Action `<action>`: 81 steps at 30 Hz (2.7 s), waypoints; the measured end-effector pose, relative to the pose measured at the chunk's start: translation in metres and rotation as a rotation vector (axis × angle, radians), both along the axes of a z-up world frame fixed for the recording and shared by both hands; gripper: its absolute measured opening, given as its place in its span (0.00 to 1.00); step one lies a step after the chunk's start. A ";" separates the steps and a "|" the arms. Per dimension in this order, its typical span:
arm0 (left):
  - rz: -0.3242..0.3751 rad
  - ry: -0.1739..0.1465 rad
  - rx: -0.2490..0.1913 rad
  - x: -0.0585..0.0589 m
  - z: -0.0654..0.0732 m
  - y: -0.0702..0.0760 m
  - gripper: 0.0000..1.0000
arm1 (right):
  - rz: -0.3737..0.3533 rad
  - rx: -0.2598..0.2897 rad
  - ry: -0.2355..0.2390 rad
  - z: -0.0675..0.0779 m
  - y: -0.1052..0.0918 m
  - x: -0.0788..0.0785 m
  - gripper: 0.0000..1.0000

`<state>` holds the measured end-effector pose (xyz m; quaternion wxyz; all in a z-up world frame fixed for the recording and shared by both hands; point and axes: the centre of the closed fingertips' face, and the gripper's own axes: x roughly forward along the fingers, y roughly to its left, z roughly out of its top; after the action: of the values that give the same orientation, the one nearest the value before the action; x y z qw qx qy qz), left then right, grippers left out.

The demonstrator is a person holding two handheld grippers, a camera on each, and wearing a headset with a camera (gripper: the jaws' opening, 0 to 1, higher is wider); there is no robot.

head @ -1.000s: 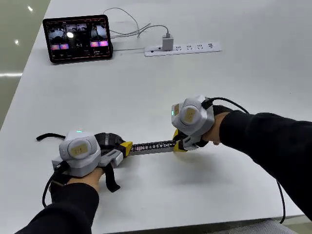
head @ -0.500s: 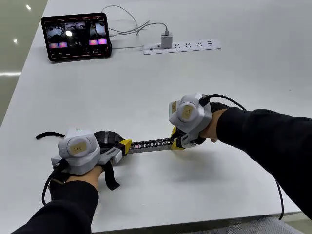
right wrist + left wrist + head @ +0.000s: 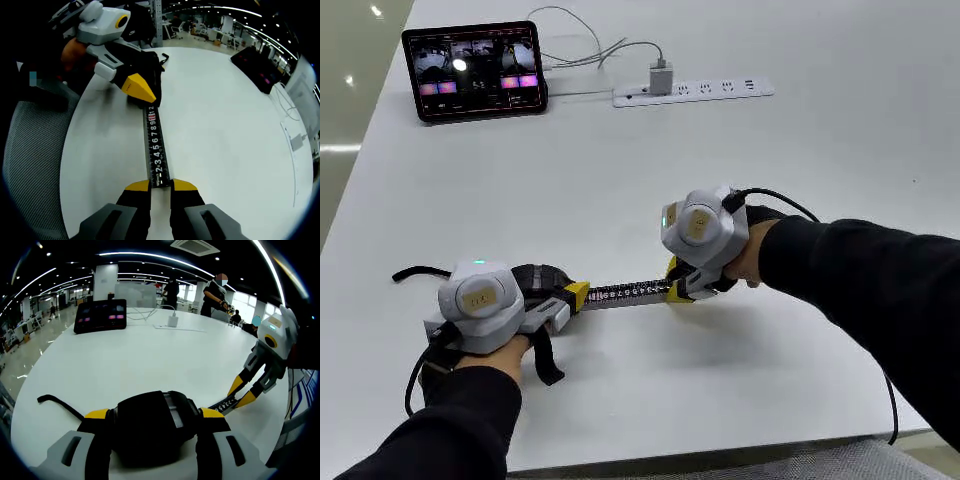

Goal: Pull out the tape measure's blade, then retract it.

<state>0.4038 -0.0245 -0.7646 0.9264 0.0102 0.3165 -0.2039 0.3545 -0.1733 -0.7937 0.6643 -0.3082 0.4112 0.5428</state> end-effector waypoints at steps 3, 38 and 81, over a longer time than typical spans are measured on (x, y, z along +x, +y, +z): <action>0.000 0.000 0.000 0.000 0.000 0.000 0.64 | -0.001 0.001 0.000 0.000 0.001 0.000 0.10; 0.000 0.006 -0.006 0.002 -0.001 0.001 0.64 | -0.003 0.015 0.001 0.000 0.012 0.003 0.10; -0.002 0.011 -0.016 0.000 -0.001 0.002 0.64 | -0.010 0.035 0.001 0.000 0.024 0.003 0.10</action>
<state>0.4039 -0.0228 -0.7654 0.9244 0.0019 0.3201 -0.2073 0.3578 -0.1492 -0.7934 0.6719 -0.2941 0.4035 0.5470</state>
